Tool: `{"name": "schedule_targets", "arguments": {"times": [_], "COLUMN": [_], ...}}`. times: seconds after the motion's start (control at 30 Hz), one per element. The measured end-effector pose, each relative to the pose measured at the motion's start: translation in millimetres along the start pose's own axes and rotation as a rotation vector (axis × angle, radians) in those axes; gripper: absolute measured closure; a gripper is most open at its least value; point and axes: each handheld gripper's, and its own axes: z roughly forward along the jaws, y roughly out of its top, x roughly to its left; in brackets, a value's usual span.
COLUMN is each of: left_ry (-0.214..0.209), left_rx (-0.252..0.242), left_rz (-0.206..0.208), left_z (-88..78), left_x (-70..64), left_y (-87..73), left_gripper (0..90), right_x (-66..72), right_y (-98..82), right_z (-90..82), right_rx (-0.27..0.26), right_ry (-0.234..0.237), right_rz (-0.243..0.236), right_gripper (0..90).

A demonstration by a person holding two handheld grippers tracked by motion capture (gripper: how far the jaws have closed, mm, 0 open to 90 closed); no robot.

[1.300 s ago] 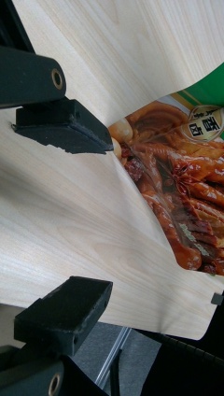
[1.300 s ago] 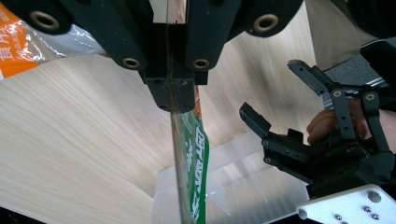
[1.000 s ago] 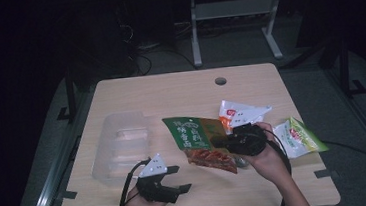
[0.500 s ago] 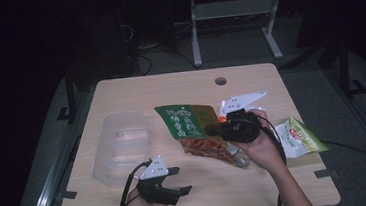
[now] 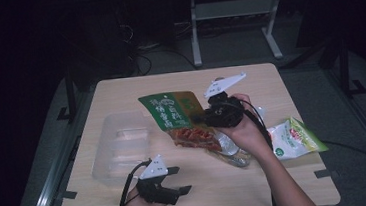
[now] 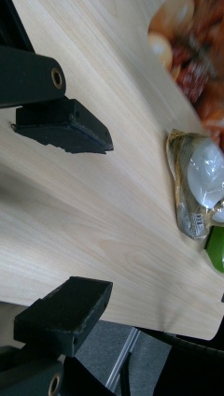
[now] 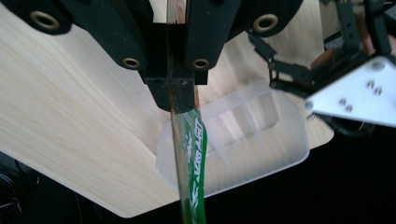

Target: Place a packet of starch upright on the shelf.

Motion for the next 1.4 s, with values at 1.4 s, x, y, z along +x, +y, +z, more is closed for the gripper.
{"name": "schedule_targets", "arguments": {"times": [1.4], "left_ry": [-0.014], "left_rx": [0.022], "left_rz": [0.06], "left_z": [-4.7], "left_x": [-16.2], "left_y": [-6.5], "left_gripper": [25.5], "right_x": [9.6], "right_y": [90.5], "right_z": [68.5], "right_rx": [-0.002], "right_ry": [0.047], "right_rz": [-0.047], "right_gripper": [89.5]}}
